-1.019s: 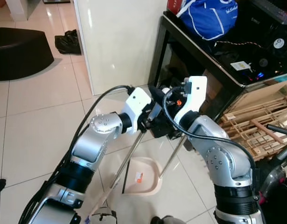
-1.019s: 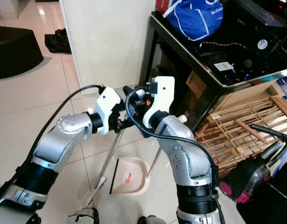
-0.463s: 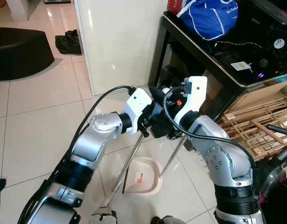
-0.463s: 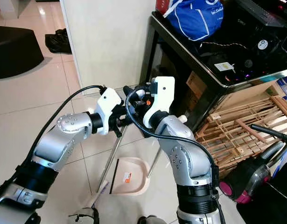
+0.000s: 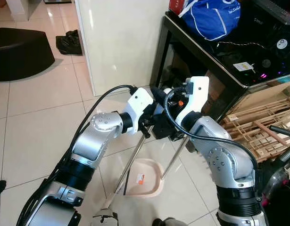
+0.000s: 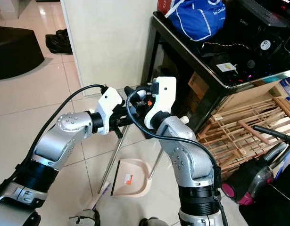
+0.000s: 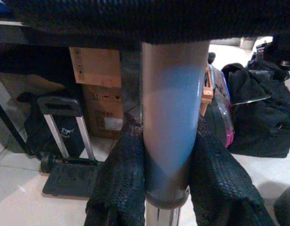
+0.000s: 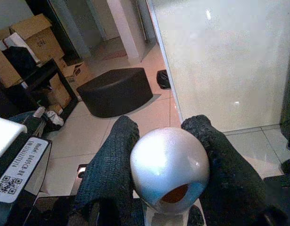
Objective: Sweep floor
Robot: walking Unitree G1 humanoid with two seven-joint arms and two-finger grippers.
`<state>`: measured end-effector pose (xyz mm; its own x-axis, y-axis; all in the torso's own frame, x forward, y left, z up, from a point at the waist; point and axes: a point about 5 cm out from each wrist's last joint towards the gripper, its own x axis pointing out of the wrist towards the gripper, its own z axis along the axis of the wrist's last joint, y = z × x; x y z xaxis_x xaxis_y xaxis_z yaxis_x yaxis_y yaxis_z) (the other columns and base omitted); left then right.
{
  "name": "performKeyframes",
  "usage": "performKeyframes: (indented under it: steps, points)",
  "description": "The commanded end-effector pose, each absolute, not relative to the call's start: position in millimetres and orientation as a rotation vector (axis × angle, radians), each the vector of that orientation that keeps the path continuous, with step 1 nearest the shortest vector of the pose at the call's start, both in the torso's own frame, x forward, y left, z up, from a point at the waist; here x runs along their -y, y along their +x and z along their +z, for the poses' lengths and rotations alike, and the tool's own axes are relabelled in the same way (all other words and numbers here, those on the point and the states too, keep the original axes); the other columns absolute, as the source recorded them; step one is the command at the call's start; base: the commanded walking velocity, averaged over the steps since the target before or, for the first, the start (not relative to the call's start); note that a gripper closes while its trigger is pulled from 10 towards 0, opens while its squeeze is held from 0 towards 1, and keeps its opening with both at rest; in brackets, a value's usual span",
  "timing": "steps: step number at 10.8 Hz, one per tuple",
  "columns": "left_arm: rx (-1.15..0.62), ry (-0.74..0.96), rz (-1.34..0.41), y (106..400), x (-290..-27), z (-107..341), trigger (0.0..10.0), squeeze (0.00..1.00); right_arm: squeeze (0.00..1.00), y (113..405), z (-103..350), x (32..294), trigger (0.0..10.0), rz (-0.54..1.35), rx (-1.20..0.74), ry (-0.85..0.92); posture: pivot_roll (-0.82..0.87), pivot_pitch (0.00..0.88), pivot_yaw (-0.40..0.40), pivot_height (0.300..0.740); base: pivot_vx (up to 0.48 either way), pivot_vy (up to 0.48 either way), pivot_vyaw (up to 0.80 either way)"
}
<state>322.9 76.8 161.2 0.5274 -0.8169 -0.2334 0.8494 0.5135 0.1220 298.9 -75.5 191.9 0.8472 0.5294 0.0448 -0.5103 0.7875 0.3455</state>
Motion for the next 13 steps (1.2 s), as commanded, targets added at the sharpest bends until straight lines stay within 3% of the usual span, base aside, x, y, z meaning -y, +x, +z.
performKeyframes:
  steps: [1, 2, 4, 5, 12, 13]
  points:
    - [-0.141, 0.255, -0.97, 329, -78, 166, 0.0, 0.0, 0.0, 298, 203, 75, 0.0, 0.575, -0.012, 0.359, 0.15, 0.078, -0.098, 0.74, 0.0, 0.0, 0.0]
    - [-0.129, 0.255, -0.924, 334, -81, 169, 10.0, 1.0, 0.0, 298, 202, 75, 0.0, 0.573, -0.012, 0.36, 0.15, 0.079, -0.098, 0.74, 0.0, 0.0, 0.0]
    - [-0.12, 0.205, -0.884, 340, -82, 173, 10.0, 1.0, 0.0, 298, 202, 75, 0.0, 0.569, -0.01, 0.362, 0.14, 0.08, -0.098, 0.74, 0.0, 0.0, 0.0]
    - [-0.111, 0.158, -0.903, 340, -79, 176, 10.0, 0.0, 0.0, 298, 203, 75, 0.0, 0.57, -0.009, 0.362, 0.15, 0.079, -0.098, 0.74, 0.0, 0.0, 0.0]
    - [-0.146, 0.193, -1.007, 338, -69, 170, 10.0, 0.0, 0.0, 298, 204, 74, 0.0, 0.568, -0.007, 0.366, 0.14, 0.082, -0.091, 0.74, 0.0, 0.0, 0.0]
    - [-0.153, 0.192, -1.005, 338, -69, 169, 4.8, 0.0, 0.0, 298, 203, 74, 0.0, 0.565, -0.006, 0.366, 0.14, 0.08, -0.091, 0.74, 0.0, 0.0, 0.0]
